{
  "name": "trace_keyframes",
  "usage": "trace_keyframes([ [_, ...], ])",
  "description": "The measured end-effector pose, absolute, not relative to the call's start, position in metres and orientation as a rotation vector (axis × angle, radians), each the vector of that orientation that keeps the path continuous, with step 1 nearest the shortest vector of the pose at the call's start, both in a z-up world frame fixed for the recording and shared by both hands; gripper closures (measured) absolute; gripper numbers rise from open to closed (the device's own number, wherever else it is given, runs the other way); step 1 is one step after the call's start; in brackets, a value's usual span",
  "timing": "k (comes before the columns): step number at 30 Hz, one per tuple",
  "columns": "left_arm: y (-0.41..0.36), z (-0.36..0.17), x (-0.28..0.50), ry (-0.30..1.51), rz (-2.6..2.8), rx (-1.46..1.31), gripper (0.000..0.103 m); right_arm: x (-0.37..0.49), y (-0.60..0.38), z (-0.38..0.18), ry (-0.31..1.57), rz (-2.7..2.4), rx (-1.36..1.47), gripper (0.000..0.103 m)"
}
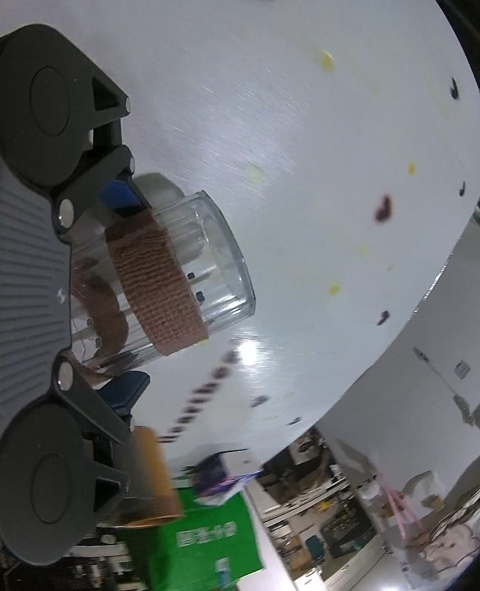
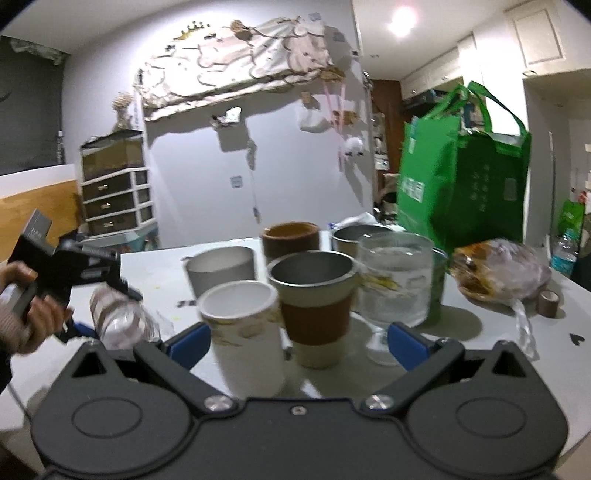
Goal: Flip cup upright
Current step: 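Close the left gripper around the glass's brown band, then lift the glass with the left gripper and rotate it toward the right gripper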
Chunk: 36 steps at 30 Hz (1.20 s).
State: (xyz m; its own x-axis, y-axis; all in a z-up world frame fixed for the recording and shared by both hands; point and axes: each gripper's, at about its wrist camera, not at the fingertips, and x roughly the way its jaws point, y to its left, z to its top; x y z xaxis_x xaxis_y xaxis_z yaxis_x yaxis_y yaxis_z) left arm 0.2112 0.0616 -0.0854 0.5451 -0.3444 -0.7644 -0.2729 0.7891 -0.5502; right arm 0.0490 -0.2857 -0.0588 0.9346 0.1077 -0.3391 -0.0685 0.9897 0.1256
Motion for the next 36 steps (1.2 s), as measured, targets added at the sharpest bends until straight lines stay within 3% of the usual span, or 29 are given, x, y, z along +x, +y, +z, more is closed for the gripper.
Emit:
trace_keyframes([
  [13,0.046,-0.087,0.13,1.083,-0.212,-0.564,0.012,0.054,-0.247,-0.069,0.458,0.236,0.141,0.0],
  [26,0.058,-0.07,0.096,0.892,-0.178,-0.454,0.008,0.082,-0.201,-0.104,0.601,0.295,0.064,0.0],
  [36,0.045,-0.066,0.102,0.875,-0.237,-0.345,0.016,0.044,-0.164,-0.095,0.575,0.462,-0.082,0.002],
])
